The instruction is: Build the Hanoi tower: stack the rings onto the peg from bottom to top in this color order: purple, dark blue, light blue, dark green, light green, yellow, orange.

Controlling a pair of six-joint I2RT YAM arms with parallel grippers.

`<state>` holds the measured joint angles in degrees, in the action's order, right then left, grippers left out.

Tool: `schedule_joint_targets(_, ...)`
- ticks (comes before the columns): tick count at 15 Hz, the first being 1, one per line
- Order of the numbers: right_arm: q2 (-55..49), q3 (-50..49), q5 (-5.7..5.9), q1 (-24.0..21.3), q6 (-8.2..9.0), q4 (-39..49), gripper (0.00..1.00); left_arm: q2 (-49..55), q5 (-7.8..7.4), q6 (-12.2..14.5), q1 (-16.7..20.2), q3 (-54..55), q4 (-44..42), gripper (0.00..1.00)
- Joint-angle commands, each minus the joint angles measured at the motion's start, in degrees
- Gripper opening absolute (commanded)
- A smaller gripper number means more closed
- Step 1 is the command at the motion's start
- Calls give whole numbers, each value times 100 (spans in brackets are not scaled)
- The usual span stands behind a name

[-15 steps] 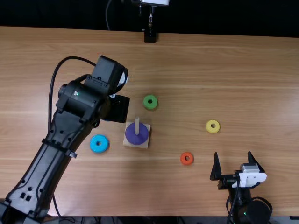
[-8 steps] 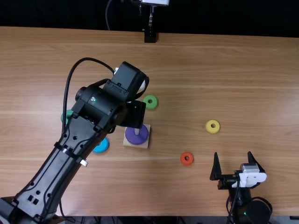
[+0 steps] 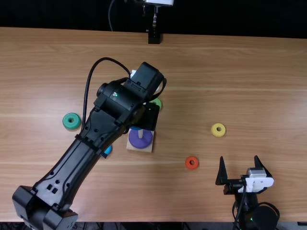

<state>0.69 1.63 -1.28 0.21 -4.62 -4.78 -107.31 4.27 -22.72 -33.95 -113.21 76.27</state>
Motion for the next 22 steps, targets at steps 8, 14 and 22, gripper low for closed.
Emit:
schedule_joint_targets(8,-69,-75,1,-73,-12,-24,100,-282,26,-38,-138,-298,-12,0)
schedule_joint_targets(14,-69,-75,1,-73,-12,-24,100,-475,5,-38,-138,-254,-12,0)
schedule_joint_targets(22,-69,-75,1,-73,-12,-24,100,-396,-27,-38,-94,-167,-318,100)
